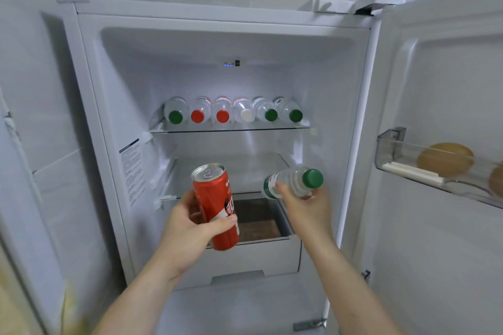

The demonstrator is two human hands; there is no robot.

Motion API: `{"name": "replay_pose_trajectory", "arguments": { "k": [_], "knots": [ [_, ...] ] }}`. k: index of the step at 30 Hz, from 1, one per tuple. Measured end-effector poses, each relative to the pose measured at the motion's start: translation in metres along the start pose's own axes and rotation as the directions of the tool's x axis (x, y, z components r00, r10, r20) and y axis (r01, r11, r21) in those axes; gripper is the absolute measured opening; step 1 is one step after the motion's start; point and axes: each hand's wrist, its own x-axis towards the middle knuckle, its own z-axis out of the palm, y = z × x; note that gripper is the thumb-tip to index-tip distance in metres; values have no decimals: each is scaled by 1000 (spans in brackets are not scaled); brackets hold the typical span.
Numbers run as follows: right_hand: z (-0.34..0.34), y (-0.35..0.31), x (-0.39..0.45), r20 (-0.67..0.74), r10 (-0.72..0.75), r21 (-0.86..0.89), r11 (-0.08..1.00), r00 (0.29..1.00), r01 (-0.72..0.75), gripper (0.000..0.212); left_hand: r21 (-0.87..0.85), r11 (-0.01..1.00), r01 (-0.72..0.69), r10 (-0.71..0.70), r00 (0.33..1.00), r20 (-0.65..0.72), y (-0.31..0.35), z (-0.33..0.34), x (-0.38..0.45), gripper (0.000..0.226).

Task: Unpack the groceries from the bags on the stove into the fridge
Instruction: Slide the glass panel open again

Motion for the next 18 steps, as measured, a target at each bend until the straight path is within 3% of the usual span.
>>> {"name": "replay_pose_trajectory", "arguments": {
  "k": [14,18],
  "knots": [
    [45,40,72,27,11,29,999,1000,-12,64,18,998,-53,53,998,-16,2,0,37,67],
    [52,52,84,51,18,-62,998,999,-15,68,22,999,-44,44,999,-19,-5,-2,42,61]
  ]
}}
